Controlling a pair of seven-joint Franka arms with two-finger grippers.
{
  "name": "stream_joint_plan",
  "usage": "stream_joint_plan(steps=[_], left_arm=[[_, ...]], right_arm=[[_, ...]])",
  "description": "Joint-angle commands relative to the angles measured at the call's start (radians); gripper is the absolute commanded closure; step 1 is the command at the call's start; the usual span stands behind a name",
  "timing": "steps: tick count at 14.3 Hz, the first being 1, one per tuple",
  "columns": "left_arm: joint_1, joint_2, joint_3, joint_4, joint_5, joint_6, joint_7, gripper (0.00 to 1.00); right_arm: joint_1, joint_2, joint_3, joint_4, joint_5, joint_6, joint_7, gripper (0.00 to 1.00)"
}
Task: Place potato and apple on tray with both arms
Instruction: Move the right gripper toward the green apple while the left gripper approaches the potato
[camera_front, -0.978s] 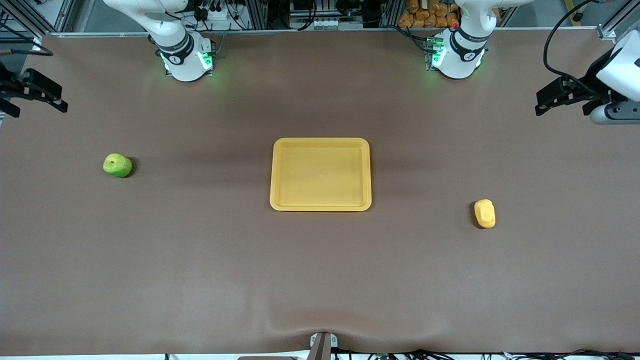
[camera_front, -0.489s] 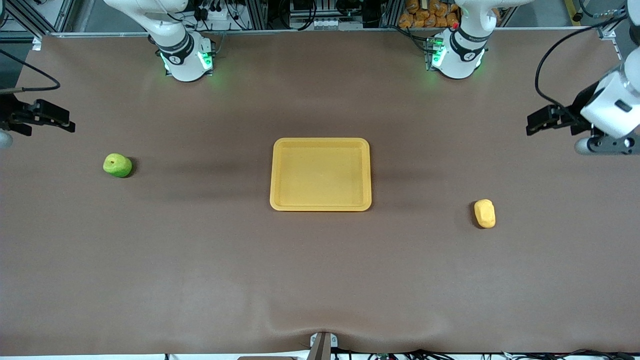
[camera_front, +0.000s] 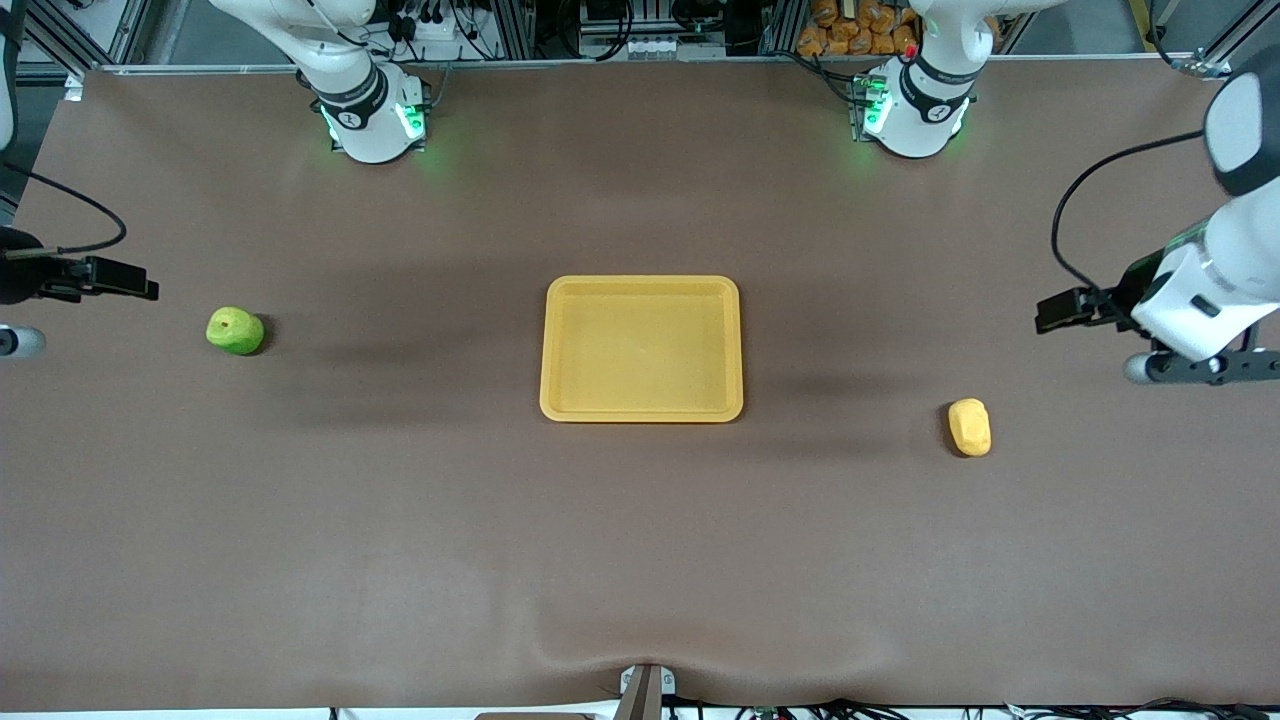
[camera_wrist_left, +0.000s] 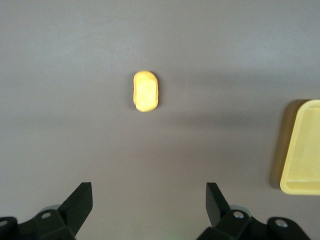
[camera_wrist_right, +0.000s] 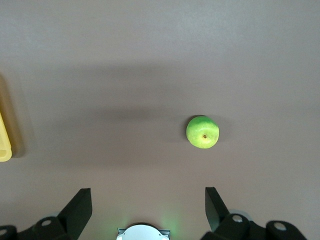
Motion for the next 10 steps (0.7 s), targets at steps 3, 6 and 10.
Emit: stream_joint_plan(steps=[3,6,10], left_arm=[[0.017,-0.012,-0.005,-0.163,0.020,0.197,-0.018,0.00],[0.018,0.024,-0.003,-0.174,0.020,0.224,-0.018,0.00],[0.026,0.054,-0.005,-0.184,0.020,0.245,-0.018,0.00]], right_arm=[[-0.045,0.063,0.012,0.016,-0.002,0.017,-0.003,0.00],[-0.054,0.084,0.012,0.010,-0.003,0.013,-0.002,0.00],[-0.091,0.145,0.012,-0.006,-0.002,0.022,-0.003,0.00]])
